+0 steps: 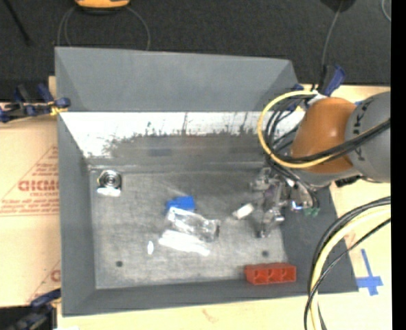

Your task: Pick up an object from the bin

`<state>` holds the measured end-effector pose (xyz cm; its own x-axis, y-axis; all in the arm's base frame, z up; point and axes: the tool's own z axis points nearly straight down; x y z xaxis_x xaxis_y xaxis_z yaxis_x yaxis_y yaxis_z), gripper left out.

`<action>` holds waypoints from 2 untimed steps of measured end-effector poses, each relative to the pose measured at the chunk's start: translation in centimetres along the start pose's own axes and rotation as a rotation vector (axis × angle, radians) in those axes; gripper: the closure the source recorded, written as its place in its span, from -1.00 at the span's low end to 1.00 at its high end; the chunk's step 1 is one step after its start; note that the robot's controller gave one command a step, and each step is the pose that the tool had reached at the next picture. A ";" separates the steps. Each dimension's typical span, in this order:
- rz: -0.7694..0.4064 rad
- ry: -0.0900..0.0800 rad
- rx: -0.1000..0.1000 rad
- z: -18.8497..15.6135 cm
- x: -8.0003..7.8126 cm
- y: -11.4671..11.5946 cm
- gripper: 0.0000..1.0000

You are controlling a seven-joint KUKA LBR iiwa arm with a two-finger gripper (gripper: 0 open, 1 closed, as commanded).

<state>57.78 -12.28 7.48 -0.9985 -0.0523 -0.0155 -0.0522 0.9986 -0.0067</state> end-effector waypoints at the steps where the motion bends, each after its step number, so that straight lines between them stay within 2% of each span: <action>1: -0.147 -0.002 -0.001 -0.1 1.1 6.5 -1.00; 2: -0.149 -0.004 -0.002 -0.3 1.0 6.5 1.00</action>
Offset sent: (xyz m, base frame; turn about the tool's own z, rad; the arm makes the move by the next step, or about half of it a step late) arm -0.0197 0.0667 -0.0048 -0.1523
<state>56.42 -5.84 7.69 -0.9796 -0.1999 -0.0188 -0.1998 0.9798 -0.0070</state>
